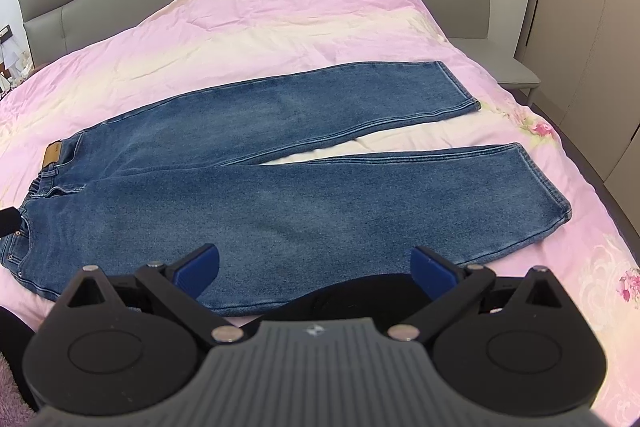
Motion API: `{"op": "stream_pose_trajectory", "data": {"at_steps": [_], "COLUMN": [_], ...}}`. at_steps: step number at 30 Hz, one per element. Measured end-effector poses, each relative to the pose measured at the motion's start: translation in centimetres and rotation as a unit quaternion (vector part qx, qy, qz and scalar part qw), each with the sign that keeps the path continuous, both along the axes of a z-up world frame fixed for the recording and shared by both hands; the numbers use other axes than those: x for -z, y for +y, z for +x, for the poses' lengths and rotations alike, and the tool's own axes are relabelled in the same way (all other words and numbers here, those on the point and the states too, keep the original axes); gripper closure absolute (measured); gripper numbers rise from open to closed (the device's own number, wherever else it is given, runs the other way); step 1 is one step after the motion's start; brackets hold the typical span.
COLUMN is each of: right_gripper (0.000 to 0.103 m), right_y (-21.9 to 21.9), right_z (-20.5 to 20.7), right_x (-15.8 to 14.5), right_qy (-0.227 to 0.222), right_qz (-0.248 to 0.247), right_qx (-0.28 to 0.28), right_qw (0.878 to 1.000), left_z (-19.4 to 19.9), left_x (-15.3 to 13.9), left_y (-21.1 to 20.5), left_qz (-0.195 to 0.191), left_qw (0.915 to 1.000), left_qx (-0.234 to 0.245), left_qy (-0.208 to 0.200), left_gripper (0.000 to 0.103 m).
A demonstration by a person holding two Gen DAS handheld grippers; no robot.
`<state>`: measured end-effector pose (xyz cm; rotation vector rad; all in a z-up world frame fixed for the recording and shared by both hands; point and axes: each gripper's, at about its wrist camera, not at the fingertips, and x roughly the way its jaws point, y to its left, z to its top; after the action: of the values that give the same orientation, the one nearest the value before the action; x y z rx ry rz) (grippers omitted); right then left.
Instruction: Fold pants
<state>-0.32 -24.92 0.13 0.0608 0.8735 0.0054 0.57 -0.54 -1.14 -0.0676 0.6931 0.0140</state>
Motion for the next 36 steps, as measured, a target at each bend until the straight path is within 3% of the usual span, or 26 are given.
{"op": "stream_pose_trajectory", "data": {"at_steps": [36], "right_gripper": [0.005], "right_y": [-1.1], "right_z": [-1.4], "right_x": [-1.4], "right_qy": [-0.02], "right_qz": [0.004], "right_qx": [0.023], "right_qw": [1.0], "left_z": [0.0], "left_x": [-0.2], "left_y": [-1.2], "left_qz": [0.011], "left_qw": [0.9998], "left_qx": [0.017], "left_qy": [0.004], "left_gripper": [0.014]}}
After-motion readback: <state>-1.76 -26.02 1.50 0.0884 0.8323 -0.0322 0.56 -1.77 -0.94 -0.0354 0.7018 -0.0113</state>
